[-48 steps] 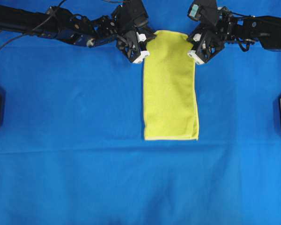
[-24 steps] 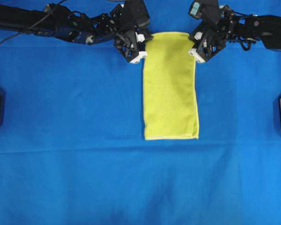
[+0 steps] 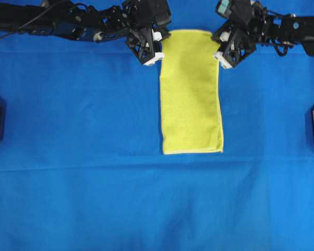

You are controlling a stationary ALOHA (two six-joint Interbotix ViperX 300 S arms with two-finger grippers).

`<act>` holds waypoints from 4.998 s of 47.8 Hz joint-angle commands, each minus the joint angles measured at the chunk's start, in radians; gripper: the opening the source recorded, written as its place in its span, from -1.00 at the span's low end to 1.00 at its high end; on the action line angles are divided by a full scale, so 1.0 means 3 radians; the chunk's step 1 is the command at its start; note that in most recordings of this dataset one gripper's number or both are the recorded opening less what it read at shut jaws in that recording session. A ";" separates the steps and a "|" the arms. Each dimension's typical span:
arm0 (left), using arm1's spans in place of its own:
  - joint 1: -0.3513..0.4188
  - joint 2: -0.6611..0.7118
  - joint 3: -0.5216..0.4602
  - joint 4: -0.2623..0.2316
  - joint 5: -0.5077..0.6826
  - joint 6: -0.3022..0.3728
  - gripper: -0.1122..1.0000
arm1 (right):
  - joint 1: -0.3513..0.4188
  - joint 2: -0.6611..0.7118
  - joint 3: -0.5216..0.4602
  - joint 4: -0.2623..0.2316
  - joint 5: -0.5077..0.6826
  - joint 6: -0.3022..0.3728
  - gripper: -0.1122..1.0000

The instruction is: Fold the yellow towel.

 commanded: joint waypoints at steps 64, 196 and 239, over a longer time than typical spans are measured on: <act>-0.1703 -0.0399 0.0389 0.0000 0.0409 -0.0317 -0.75 | 0.2127 -0.0445 0.0399 0.0056 0.0568 0.1191 -0.72; -0.1519 -0.4827 0.3201 -0.0005 0.0046 -0.0343 -0.02 | 0.1963 -0.3855 0.1636 -0.0890 0.0624 0.1263 0.15; -0.1519 -0.4827 0.3196 -0.0005 0.0031 -0.0343 -0.02 | 0.1963 -0.3840 0.1641 -0.0885 0.0624 0.1263 0.14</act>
